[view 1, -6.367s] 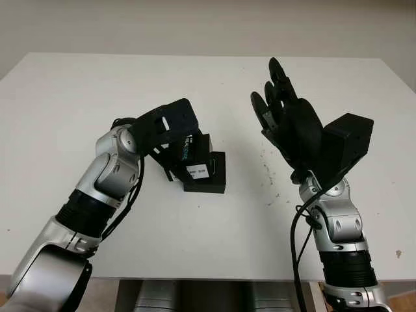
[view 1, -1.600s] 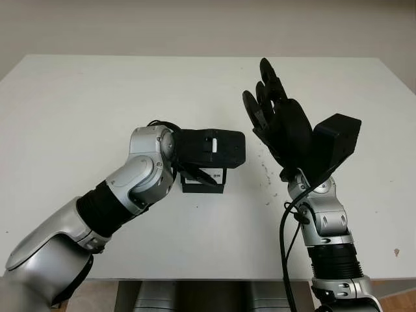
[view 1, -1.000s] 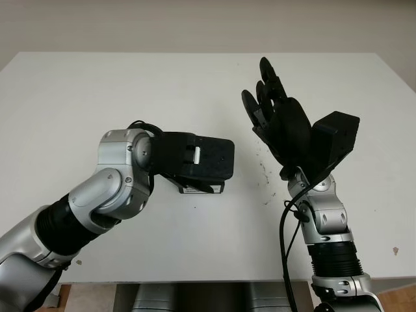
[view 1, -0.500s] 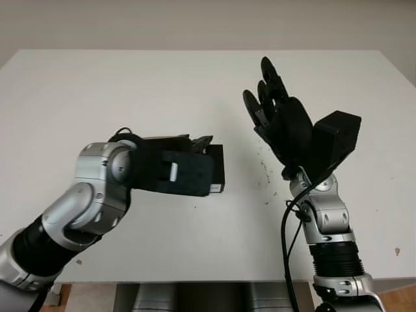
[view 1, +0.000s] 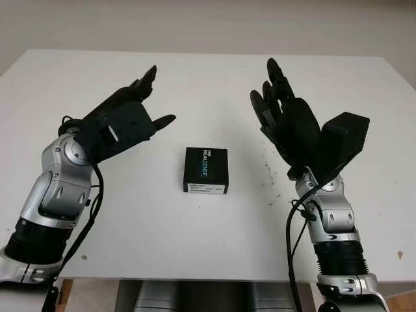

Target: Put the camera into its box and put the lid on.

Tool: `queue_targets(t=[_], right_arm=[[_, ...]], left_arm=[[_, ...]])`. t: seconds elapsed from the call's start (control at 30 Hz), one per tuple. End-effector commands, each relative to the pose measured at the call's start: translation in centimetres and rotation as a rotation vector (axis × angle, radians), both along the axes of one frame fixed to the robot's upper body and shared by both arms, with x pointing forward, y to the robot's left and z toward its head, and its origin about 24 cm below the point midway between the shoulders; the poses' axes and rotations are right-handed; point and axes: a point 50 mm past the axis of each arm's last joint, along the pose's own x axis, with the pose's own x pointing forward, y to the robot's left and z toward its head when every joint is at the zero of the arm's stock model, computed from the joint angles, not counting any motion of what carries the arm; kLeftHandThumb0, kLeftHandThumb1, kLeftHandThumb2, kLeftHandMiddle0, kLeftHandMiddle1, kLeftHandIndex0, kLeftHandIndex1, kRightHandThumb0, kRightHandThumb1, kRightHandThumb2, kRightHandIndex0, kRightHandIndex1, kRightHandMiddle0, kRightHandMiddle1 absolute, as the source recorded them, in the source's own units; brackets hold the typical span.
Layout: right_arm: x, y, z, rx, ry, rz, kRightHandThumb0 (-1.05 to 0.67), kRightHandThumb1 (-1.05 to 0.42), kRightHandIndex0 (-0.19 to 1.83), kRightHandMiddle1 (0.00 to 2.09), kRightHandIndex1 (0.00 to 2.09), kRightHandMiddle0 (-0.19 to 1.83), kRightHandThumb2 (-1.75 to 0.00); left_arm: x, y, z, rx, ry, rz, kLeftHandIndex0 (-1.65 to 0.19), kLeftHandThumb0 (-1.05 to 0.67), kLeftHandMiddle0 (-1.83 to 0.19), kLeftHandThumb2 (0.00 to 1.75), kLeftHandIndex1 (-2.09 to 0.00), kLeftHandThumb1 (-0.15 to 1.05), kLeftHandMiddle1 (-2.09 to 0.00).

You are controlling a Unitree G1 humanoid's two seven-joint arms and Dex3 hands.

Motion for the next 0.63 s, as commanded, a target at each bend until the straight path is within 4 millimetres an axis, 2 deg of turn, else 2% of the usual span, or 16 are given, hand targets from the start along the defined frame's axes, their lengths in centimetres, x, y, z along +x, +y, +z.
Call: queue_targets(t=[0.0,0.1,0.33,0.43,0.6], right_arm=[[0.1,-0.3,0.6,0.002,-0.017,-0.001,-0.64,-1.05,-0.16,0.06,0.05,-0.06,-0.34],[0.1,-0.4,0.6,0.005,-0.02,-0.005,-0.63,-1.05,-0.18,0.06,0.04,-0.06,-0.35],[0.2,-0.9,0.6,0.0,-0.024,-0.065,-0.65,-1.05,-0.18,0.04,0.04,-0.1,-0.39],[0.2,-1.2,0.6,-0.003,-0.024,-0.077,-0.64,-1.05,-0.19,0.02,0.01,-0.15,-0.45],[0.2,-1.6,0.7,-0.004,-0.014,-0.084,-0.65,-1.05,-0.19,0.0,0.0,-0.19,-0.49]], left_arm=[[0.3,0.3,-0.4,-0.054,-0.022,0.014,0.19,-0.68,0.19,0.5,0.0,1.05,0.0],[0.8,0.8,-0.5,-0.217,-0.067,0.046,0.19,-0.73,0.11,0.54,0.0,1.05,-0.04],[0.8,2.1,-1.3,-0.885,-0.201,-0.013,0.19,-0.7,0.19,0.53,0.0,1.05,0.0],[0.2,2.6,-1.9,-1.004,-0.253,-0.062,0.19,-0.75,0.19,0.54,0.0,1.05,0.0],[-0.6,2.8,-2.2,-1.077,-0.287,-0.116,0.19,-0.78,0.19,0.51,0.0,1.05,-0.01]])
